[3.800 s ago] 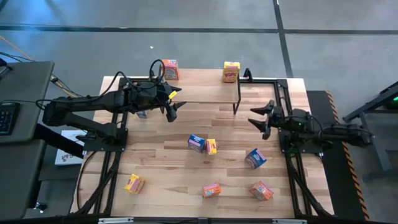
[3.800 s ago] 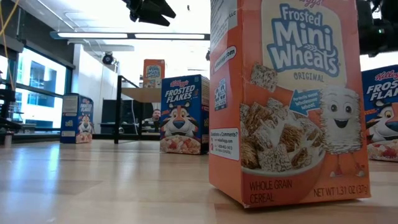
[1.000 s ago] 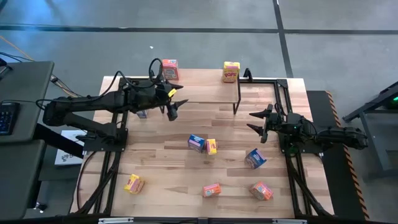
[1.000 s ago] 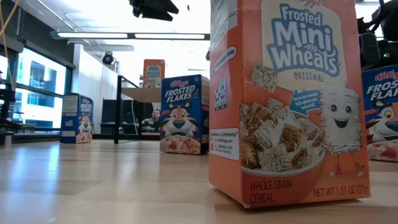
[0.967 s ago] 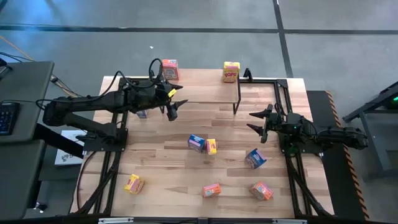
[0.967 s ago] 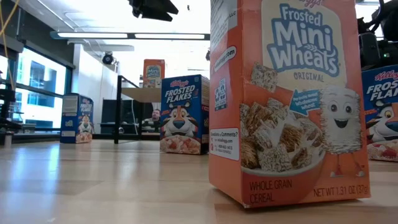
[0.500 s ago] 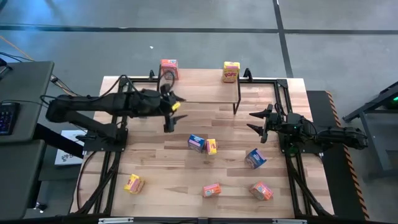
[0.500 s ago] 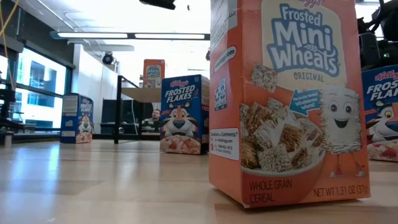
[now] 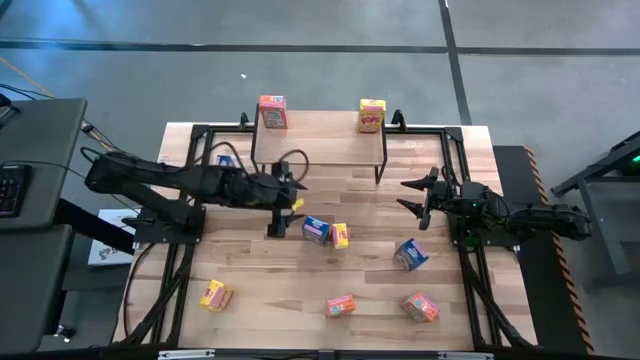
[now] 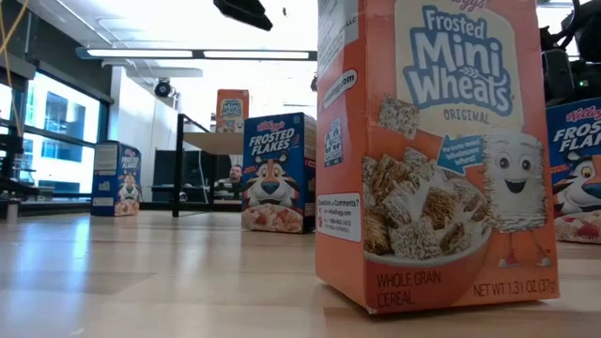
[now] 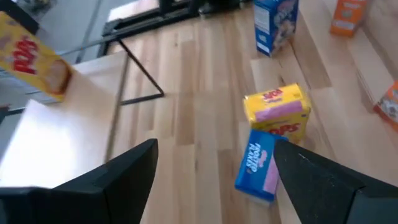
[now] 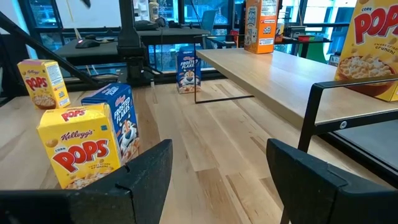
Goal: Stack cereal on shelf
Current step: Put the middle blue cereal box on the shelf
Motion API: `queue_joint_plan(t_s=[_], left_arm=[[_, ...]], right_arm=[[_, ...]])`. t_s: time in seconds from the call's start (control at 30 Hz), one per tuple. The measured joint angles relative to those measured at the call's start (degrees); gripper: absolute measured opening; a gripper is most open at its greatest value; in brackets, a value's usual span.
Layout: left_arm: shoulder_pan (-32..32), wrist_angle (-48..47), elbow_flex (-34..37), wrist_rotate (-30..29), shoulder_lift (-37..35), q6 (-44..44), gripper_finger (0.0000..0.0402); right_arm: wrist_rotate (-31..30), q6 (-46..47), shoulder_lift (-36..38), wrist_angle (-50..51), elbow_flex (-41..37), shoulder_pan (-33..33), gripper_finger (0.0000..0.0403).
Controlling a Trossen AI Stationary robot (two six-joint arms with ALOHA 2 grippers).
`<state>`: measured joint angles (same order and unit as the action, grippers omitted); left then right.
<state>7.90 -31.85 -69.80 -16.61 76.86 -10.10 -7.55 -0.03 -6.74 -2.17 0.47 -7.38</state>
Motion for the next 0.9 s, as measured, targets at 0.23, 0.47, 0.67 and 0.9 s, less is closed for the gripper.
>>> queue_joint_plan(t_s=[0.23, 0.47, 0.67, 0.9], left_arm=[[1.9, -0.2, 0.0, 1.0, 5.1, 0.0, 0.0313], [2.3, 0.0, 0.0, 1.0, 9.6, 0.5, 0.0312], [2.3, 1.2, 0.0, 1.1, 12.9, 0.9, 0.0312], [2.3, 1.9, 0.1, 1.0, 16.0, 0.9, 0.0312]], right_arm=[[0.0, 0.0, 0.0, 0.0, 0.0, 0.0, 0.0252], [0.0, 0.0, 0.0, 0.0, 0.0, 0.0, 0.0252], [0.0, 0.0, 0.0, 0.0, 0.0, 0.0, 0.0252], [0.0, 0.0, 0.0, 0.0, 0.0, 0.0, 0.0252]])
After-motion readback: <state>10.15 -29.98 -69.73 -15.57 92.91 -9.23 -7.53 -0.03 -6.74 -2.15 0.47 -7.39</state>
